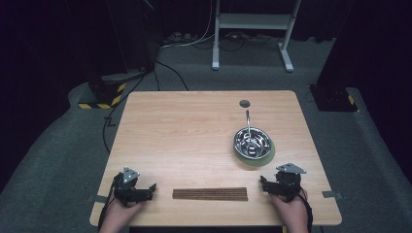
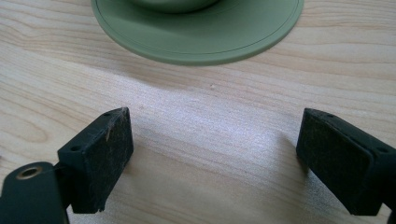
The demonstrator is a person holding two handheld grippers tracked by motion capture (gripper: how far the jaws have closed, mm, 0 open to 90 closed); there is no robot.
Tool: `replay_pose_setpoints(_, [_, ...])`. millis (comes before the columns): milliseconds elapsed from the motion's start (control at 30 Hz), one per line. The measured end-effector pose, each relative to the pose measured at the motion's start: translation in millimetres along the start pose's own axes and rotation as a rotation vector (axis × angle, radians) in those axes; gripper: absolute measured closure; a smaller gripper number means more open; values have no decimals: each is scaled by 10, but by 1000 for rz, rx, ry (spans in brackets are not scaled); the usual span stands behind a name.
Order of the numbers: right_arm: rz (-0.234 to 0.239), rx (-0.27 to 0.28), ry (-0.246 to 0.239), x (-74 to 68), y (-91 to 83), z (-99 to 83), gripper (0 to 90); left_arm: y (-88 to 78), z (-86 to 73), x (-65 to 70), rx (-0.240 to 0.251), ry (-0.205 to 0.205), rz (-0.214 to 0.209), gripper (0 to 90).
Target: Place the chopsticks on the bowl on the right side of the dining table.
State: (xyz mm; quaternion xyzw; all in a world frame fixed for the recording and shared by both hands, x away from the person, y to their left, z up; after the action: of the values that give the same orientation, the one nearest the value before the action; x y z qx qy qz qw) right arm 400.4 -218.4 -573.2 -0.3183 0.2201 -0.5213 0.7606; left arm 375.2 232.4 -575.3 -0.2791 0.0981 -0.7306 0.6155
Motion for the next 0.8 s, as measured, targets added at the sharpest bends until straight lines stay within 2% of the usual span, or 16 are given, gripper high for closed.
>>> replay_pose_setpoints(400, [5, -5, 10, -10, 0, 1, 103, -2, -2, -2, -3, 2, 1, 0])
replay_pose_setpoints(667, [-1, 2, 0, 2, 2, 4, 114, -1, 0, 1, 2, -1, 0, 0])
replay_pose_setpoints(733, [-4, 4, 7, -3, -2, 3, 131, -1, 0, 1, 2, -2, 0, 0])
replay_pose_setpoints(800, [-21, 29, 22, 12, -11, 8, 205, -1, 0, 1, 1, -1, 0, 0])
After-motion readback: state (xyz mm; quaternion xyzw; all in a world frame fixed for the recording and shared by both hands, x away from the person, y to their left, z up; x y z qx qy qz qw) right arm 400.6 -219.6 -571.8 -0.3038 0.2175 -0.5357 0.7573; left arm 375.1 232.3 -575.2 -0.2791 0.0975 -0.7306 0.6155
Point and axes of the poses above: each handheld gripper's, and its own axes: y roughly forward along the jaws, z roughly out of its top, x roughly to its right, the point moved 7 cm from there along y, roughly forward along the jaws, and after that the axes turned 1 degree about z, right-handed, at the moved point
